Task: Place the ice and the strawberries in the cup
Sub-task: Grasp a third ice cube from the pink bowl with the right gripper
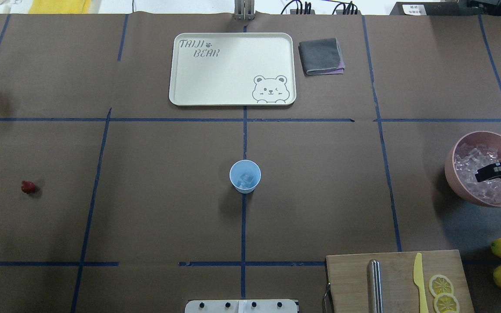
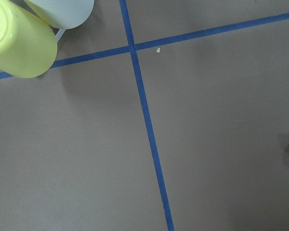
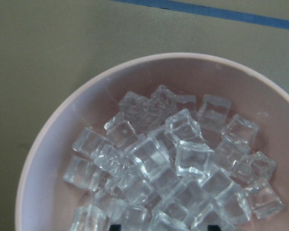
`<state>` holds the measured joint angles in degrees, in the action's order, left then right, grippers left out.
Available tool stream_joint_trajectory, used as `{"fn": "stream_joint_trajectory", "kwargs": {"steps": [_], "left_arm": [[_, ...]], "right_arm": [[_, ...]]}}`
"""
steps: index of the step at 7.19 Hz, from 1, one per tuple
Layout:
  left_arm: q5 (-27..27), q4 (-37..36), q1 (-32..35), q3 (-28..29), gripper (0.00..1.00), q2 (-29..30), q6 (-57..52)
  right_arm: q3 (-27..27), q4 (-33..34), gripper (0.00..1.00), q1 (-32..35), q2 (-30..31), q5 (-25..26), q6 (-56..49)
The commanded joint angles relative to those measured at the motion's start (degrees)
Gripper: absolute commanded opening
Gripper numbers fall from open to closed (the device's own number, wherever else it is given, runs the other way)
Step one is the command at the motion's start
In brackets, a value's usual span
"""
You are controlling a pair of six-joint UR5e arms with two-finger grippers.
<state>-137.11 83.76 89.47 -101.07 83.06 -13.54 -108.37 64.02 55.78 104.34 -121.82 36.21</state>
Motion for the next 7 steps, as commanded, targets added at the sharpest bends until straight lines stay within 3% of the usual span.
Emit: {"fn": "stream_joint_trajectory", "kwargs": {"steps": [1,2,3,4,7], "left_arm": [[0.00,0.00,0.00,0.00,1.00,0.00,-0.09],[0.00,0.00,0.00,0.00,1.00,0.00,0.00],[0.09,0.00,0.00,0.00,1.00,0.00,-0.09],[0.00,0.00,0.00,0.00,1.00,0.00,0.00],[0.00,0.00,0.00,-0.09,1.00,0.00,-0.09]], "right_arm": [[0.09,0.05,0.66,-0.32,0.16,0.00,-0.09],[0.09,0.05,0.48,-0.32,0.16,0.00,-0.09],[0.00,0.05,0.21,-0.32,0.16,0.00,-0.17],[0.00,-0.04,0.07,-0.23,0.25,0.00,-0.26],[-4.02,1.01,0.04,1.51,-0.01,-1.23,-0.44]]}}
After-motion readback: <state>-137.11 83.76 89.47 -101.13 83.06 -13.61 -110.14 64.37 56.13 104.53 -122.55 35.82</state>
